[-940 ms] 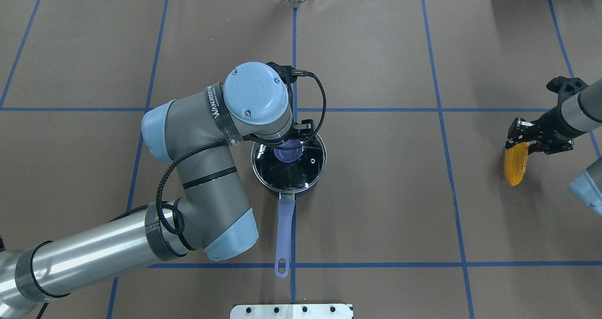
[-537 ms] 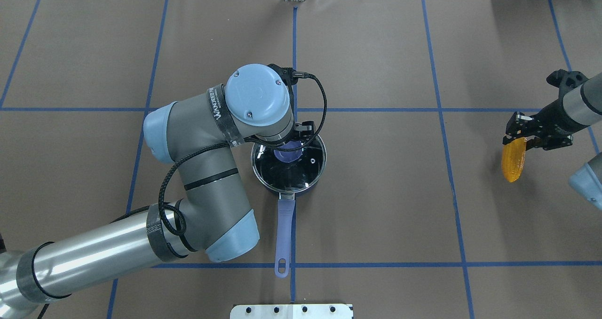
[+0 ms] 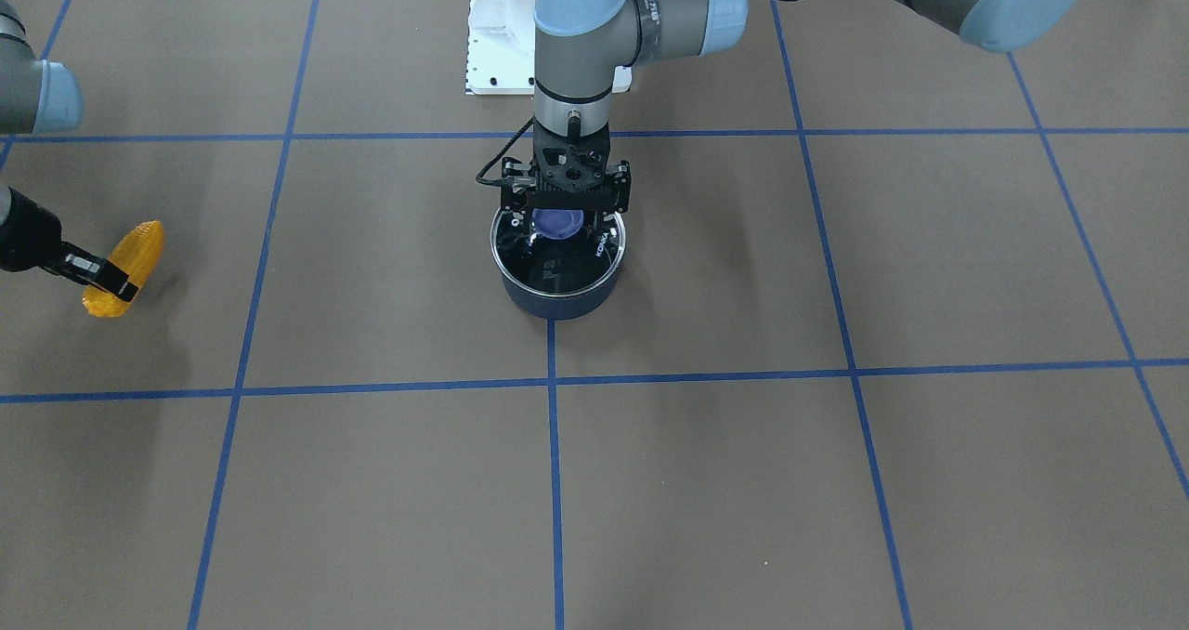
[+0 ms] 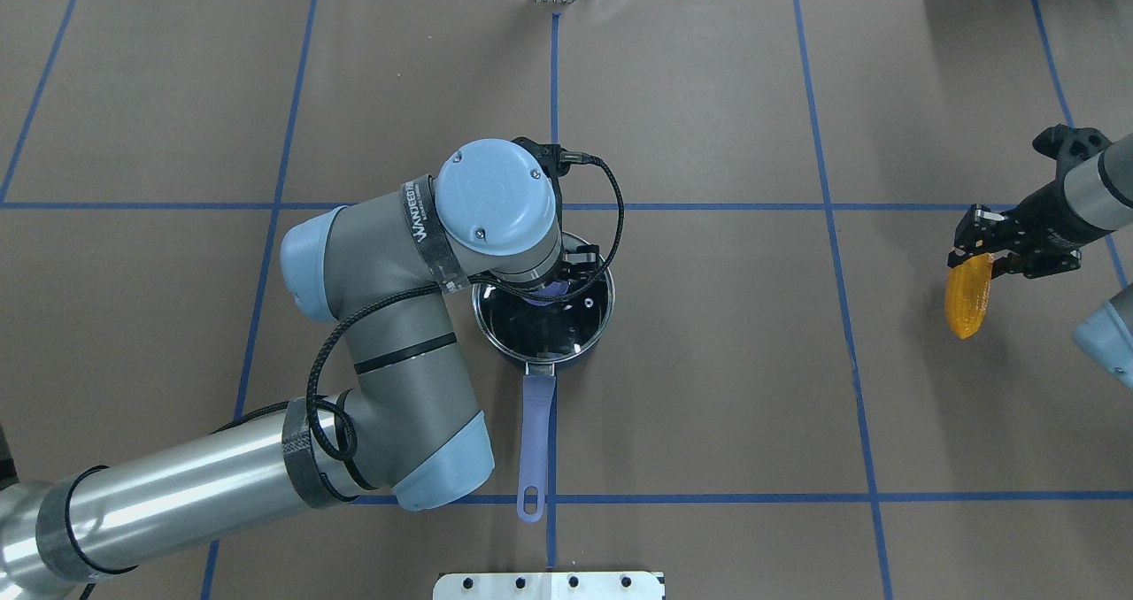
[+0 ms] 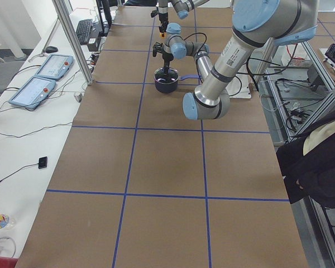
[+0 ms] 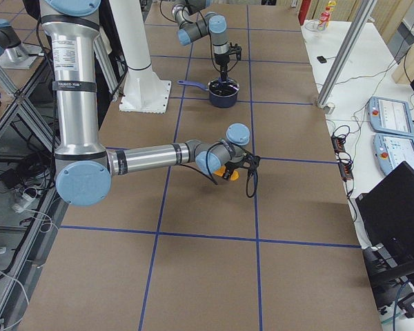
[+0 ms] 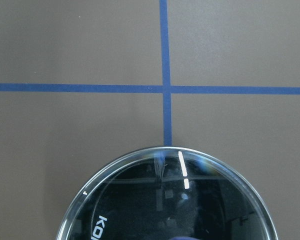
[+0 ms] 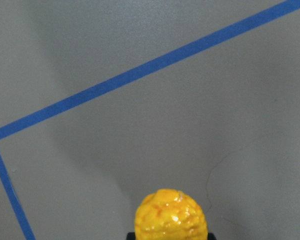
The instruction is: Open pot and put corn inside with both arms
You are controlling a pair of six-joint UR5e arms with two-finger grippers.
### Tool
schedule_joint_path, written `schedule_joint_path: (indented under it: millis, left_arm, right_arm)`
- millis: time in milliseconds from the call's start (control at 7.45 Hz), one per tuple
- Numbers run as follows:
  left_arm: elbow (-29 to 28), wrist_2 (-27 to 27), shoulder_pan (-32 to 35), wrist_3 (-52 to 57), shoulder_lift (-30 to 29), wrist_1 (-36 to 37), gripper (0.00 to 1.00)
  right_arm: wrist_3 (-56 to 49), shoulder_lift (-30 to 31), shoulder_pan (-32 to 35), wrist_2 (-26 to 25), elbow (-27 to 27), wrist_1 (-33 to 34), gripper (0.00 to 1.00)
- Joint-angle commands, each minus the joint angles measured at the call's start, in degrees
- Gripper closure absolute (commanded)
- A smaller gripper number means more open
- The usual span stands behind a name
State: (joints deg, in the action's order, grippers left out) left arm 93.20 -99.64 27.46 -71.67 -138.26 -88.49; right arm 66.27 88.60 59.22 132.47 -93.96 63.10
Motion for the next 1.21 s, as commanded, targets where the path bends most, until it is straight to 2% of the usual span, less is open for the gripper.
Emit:
schedule_joint_path:
  millis: [0,268,403,537,671,805,940,1074]
  left_arm:
    - [0.1,-0.2,-0.1,0.1,0.1,0.0,0.47]
    - [0.8,-0.5,-0.1,0.5,-0.1,0.1,0.60]
    - [2.1,-0.6,0.0,0.6,-0.2,0.4,0.64]
    - [3.6,-1.7,0.6,0.8,0.2,0.7,0.64]
    - [5.7,-5.0,3.5,4.3,1.2,2.2,0.64]
    - [10.1,-6.2,5.7,7.8,5.8,2.6,0.64]
    - [13.1,-8.4,8.4,12.8,9.5,2.5,0.64]
    - [15.1,-11.5,11.1,16.5,12.8,2.3,0.64]
  right_arm:
    - [0.0,-0.2,0.3,0.5,-0.1,0.1,0.82]
    - [0.0,-0.3,1.3,1.5,-0.1,0.4,0.82]
    - [0.0,-2.2,2.6,2.3,-0.2,2.6,0.82]
    - [0.1,-5.8,3.9,3.1,-2.0,9.5,0.82]
    - [0.1,-9.3,4.1,3.1,-5.5,17.8,0.82]
    - [0.1,-13.5,4.1,2.9,-8.1,25.6,0.82]
    - [2.5,-17.6,4.0,2.9,-9.3,30.5,0.81]
    - [7.6,-21.2,2.5,2.6,-9.4,31.2,0.81]
